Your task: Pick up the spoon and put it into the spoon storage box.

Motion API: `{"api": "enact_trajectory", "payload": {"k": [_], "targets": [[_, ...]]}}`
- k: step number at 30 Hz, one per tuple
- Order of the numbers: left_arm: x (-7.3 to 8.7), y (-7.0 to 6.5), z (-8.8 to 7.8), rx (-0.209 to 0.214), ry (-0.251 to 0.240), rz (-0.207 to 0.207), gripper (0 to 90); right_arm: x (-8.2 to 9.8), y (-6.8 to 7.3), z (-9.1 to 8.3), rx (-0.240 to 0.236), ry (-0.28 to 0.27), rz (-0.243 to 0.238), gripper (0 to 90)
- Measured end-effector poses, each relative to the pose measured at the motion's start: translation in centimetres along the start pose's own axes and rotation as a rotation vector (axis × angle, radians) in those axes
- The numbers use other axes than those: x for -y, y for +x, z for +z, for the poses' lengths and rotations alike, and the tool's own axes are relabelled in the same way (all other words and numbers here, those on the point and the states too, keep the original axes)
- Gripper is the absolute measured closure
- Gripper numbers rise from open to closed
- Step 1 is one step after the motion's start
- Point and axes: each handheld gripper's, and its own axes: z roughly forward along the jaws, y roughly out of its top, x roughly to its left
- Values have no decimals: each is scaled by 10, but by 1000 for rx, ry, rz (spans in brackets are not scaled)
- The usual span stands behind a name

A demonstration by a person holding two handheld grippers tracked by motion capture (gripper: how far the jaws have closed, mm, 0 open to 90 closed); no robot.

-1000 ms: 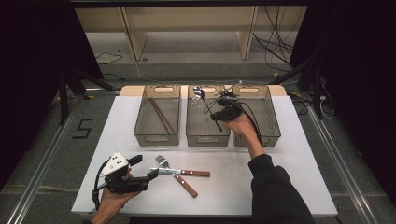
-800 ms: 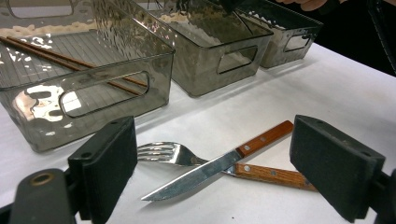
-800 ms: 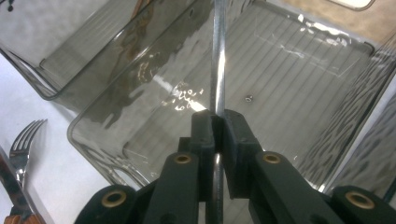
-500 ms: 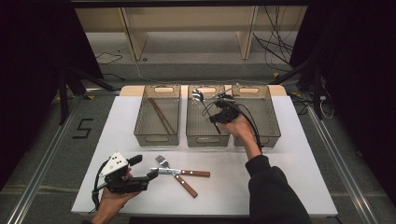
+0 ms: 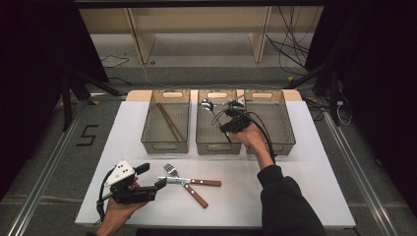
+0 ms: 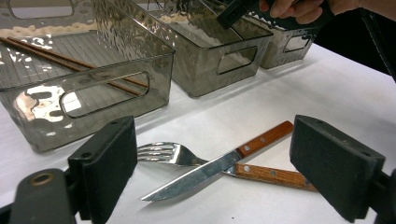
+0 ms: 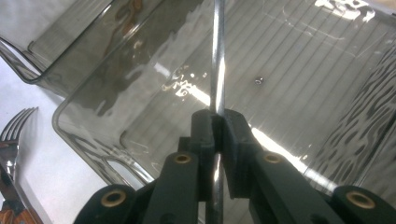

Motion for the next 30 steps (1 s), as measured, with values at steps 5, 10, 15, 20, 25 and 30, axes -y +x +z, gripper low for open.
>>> {"api": "enact_trajectory", "payload": {"k": [5, 10, 15, 20, 25, 30], "targets": [[0, 0, 0, 0, 1, 1, 146, 1, 0, 2, -10, 13, 5, 829], [0, 0, 0, 0, 0, 0, 146, 0, 0, 3, -27, 26, 10, 656], [0, 0, 0, 0, 1, 1, 146, -1, 3, -2, -24, -10, -20, 554], [0, 0, 0, 0, 0, 0, 146, -1, 8, -10, -46, -55, -51, 501], [0, 0, 0, -1, 0, -1, 146, -1, 16, -20, -58, -88, -84, 479], [0, 0, 0, -1, 0, -1, 146, 1, 24, -28, -68, -112, -114, 442]]}}
